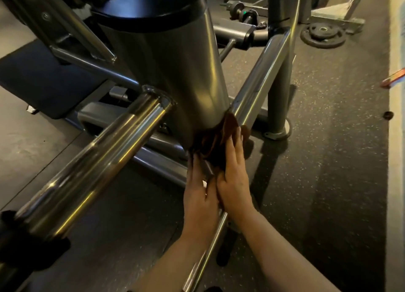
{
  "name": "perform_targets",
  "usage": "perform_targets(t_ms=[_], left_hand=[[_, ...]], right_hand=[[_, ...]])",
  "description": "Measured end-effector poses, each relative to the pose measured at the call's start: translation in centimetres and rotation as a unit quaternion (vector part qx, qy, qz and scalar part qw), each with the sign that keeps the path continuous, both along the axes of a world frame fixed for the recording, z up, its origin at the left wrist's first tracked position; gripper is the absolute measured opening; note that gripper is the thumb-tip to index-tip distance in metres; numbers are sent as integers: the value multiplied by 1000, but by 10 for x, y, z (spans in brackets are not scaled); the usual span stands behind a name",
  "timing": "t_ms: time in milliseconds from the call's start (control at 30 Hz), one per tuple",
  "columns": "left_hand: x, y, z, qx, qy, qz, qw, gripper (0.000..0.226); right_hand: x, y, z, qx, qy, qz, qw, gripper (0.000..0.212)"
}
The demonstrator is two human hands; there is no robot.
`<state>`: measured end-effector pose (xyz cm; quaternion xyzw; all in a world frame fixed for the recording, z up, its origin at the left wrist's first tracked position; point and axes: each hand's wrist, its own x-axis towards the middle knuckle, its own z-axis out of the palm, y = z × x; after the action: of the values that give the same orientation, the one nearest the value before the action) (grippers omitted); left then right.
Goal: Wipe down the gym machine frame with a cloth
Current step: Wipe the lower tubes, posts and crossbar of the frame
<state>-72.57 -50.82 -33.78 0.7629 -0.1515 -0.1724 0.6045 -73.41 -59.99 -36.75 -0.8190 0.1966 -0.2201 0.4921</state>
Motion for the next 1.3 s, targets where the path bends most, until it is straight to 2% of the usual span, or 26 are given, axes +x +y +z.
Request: perform_targets(t_ms=[133,200,300,367,400,467,533,600,667,733,800,867,933,1033,1100,1167,1267,1300], left_hand=[[-6,-6,-17,61,-52,-32,996,69],[-10,-11,-18,65,-67,-40,995,65],[-13,-14,-15,36,-96,-15,995,51],[-9,-12,-17,46,-183,10,982,46],[-5,-9,-21,71,-252,11,965,45],[6,-4,-37,137,-418,-21,898,44],[16,-3,-46,191,-499,-90,840,41],[23,-8,-48,254,-535,-174,787,44],[28,-14,-49,316,-550,-229,739,43],[34,-19,-50,353,-551,-251,714,42],[40,-24,-51,364,-559,-243,704,47],[44,-28,-54,360,-562,-222,711,53],[46,-30,-57,365,-566,-215,707,55],[43,-32,-66,388,-578,-212,685,51],[38,-34,-71,396,-582,-211,678,44],[32,-38,-75,392,-587,-222,673,39],[25,-47,-85,383,-587,-236,674,37],[25,-51,-89,385,-581,-227,680,40]], right_hand=[[-23,6,-32,153,74,-37,985,85],[-26,8,-32,181,57,-39,981,76],[-14,0,-8,126,-10,2,992,77],[-6,-8,4,65,-28,28,997,73],[-4,-10,4,43,-33,28,998,67],[-4,-7,-14,14,-40,-2,999,63],[-8,1,-44,9,-40,-44,998,66],[-14,1,-68,139,-18,-77,987,63],[-18,-9,-83,255,14,-99,962,60],[-16,-19,-81,317,13,-109,942,58],[-11,-25,-67,380,-47,-86,920,49],[-9,-28,-60,424,-111,-61,897,43],[-11,-29,-68,422,-125,-58,896,42],[-16,-33,-100,407,-57,-99,906,38],[-19,-38,-121,426,9,-118,897,49],[-21,-44,-126,438,34,-104,892,57],[-18,-50,-97,436,-31,-47,898,38],[-17,-50,-91,429,-49,-28,902,37]])
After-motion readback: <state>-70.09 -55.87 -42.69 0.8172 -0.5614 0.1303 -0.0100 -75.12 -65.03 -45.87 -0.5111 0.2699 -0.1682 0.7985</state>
